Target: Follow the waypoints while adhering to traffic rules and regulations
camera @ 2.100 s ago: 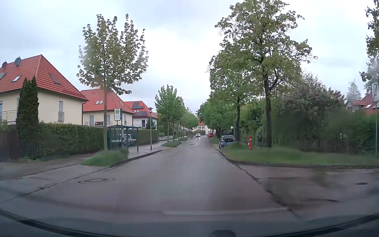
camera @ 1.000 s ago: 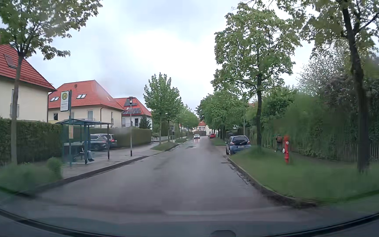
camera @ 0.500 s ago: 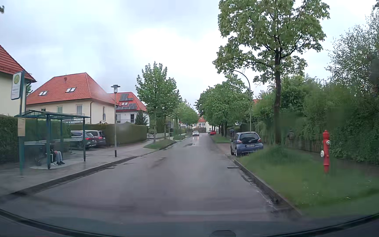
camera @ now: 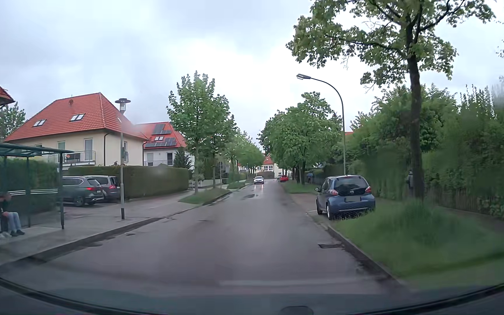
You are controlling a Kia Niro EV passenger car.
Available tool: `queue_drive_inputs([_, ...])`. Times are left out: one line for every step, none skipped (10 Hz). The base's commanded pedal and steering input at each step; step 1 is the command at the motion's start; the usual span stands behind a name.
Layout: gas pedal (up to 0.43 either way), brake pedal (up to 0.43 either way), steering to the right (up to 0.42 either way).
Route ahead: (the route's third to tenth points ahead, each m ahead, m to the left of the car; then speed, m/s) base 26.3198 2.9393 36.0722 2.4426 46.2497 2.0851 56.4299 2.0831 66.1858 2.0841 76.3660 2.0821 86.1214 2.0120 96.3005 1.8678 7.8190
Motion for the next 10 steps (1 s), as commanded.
queue_drive_inputs([0.087,0.0,-0.001])
queue_drive_inputs([0.087,0.0,-0.001])
queue_drive_inputs([0.087,0.0,-0.001])
queue_drive_inputs([0.087,0.0,-0.001])
queue_drive_inputs([0.087,0.0,-0.001])
queue_drive_inputs([0.087,0.0,-0.001])
queue_drive_inputs([0.087,0.0,-0.001])
queue_drive_inputs([0.087,0.0,0.0])
queue_drive_inputs([0.087,0.0,0.002])
queue_drive_inputs([0.087,0.0,0.004])
